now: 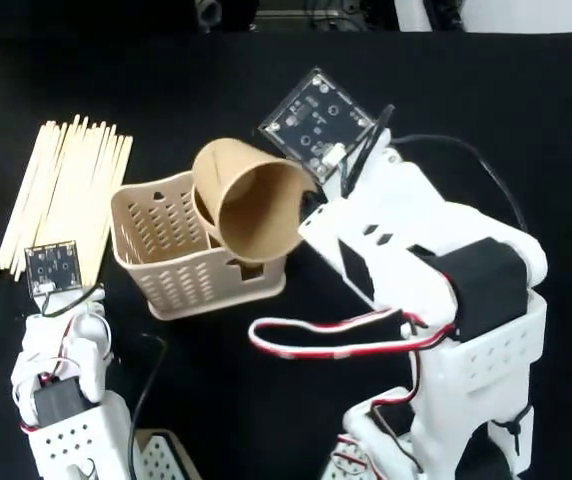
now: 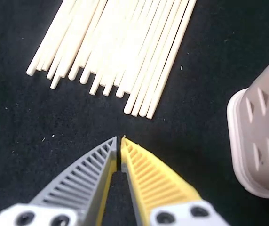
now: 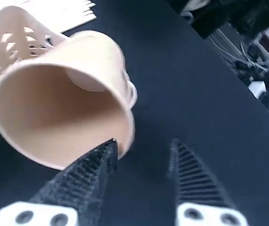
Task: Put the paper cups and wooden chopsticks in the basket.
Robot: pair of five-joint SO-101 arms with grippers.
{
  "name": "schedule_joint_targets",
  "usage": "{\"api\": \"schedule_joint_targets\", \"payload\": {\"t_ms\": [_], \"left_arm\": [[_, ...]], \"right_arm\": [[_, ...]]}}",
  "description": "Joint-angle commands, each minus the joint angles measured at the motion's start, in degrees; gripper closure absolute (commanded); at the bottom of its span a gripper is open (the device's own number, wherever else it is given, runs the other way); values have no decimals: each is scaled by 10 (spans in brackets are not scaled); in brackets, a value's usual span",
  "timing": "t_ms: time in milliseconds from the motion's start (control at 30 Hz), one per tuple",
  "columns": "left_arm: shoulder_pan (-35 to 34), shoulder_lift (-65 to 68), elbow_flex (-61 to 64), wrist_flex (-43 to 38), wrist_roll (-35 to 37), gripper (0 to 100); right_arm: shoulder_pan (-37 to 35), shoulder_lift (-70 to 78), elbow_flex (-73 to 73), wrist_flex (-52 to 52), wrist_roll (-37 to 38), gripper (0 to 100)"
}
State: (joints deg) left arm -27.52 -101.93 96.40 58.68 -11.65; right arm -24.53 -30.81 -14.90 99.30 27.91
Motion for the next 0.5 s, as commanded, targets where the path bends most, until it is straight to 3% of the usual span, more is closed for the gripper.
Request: {"api": "schedule_joint_targets", "payload": {"t_ms": [0,467], "left_arm": [[7,-4,10,-7,-2,970],[7,-4,10,-7,-2,970]], "right_arm": [[-39,-6,-2,-2,4,788],[-47,95,-6,-185,-35,788]]}}
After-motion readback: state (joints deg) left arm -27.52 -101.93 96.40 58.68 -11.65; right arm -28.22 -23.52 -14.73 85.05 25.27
